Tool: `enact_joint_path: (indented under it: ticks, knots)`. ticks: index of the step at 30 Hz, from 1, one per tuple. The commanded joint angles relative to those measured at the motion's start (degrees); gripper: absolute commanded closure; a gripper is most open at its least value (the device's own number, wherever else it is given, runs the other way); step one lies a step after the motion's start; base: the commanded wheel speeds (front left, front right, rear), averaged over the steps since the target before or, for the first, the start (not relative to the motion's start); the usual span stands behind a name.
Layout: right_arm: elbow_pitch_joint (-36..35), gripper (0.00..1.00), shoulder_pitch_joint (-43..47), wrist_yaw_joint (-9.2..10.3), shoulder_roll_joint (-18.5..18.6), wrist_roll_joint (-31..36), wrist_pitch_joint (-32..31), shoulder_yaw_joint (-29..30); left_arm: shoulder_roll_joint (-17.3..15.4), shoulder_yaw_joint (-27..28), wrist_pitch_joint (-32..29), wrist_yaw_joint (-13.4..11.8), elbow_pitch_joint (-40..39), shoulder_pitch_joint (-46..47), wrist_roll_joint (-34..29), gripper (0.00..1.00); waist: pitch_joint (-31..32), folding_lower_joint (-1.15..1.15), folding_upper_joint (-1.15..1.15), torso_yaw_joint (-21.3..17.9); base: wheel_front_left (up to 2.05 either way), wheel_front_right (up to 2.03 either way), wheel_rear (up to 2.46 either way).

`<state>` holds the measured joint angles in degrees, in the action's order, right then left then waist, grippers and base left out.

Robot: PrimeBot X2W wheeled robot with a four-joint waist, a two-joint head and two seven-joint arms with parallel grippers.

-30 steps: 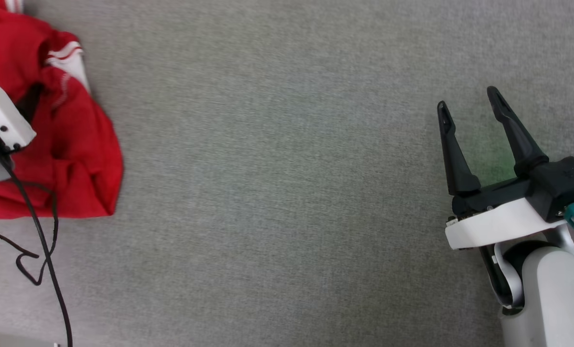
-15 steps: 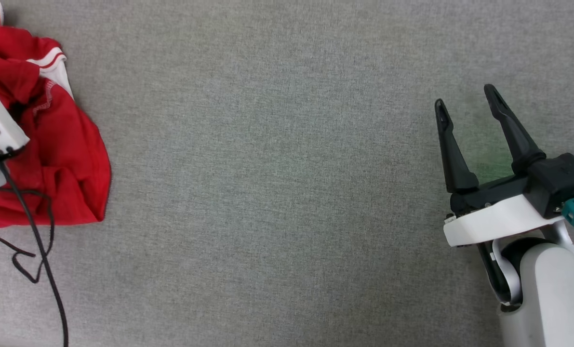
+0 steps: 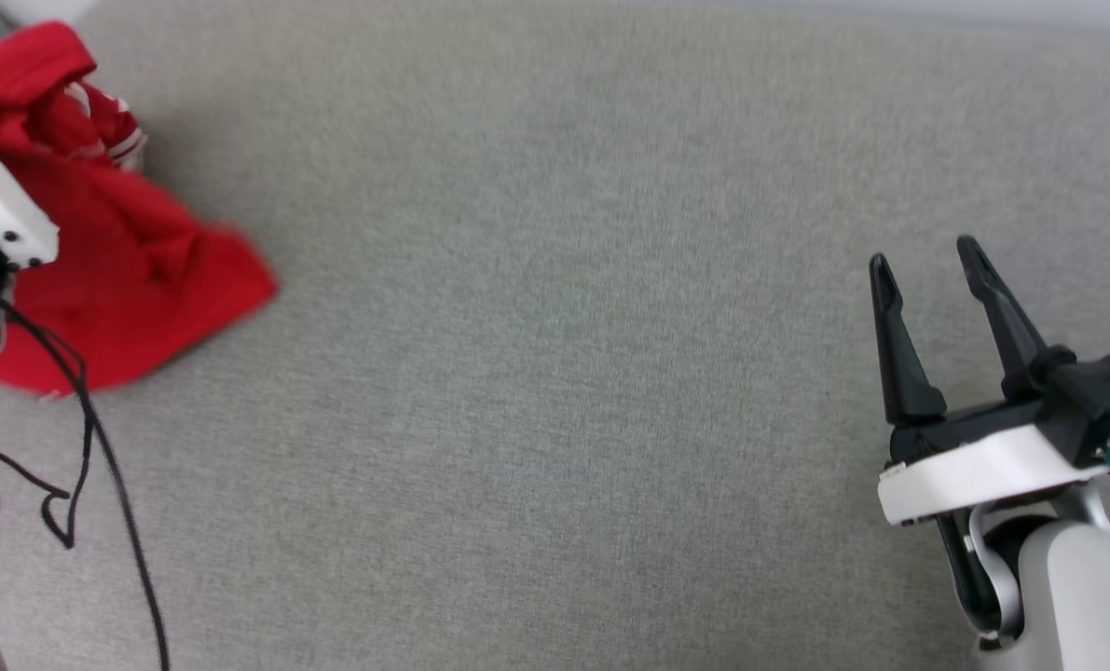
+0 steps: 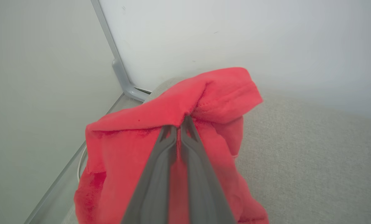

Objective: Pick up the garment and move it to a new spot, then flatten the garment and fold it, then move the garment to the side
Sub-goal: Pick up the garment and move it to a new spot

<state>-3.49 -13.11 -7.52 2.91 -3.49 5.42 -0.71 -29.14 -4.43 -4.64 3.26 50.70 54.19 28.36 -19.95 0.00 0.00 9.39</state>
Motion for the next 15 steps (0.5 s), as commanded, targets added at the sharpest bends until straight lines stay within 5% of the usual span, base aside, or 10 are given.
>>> enact_joint_path:
  ticks: [1, 15]
  knots:
    - [0.1, 0.0, 1.1, 0.06, 0.0, -0.5, 0.3, 0.3, 0.3, -0.4, 2.2, -0.4, -0.7, -1.0, -0.8, 1.0, 3.5, 0.0, 0.0, 0.3, 0.0, 0.0, 0.0]
    - [0.7, 0.0, 7.2, 0.06, 0.0, -2.9, 0.4, 2.7, 7.2, -1.2, 13.5, -1.5, -11.5, -9.7, 0.3, 1.0, 12.7, 0.0, 0.0, -5.2, 0.0, 0.0, 0.0]
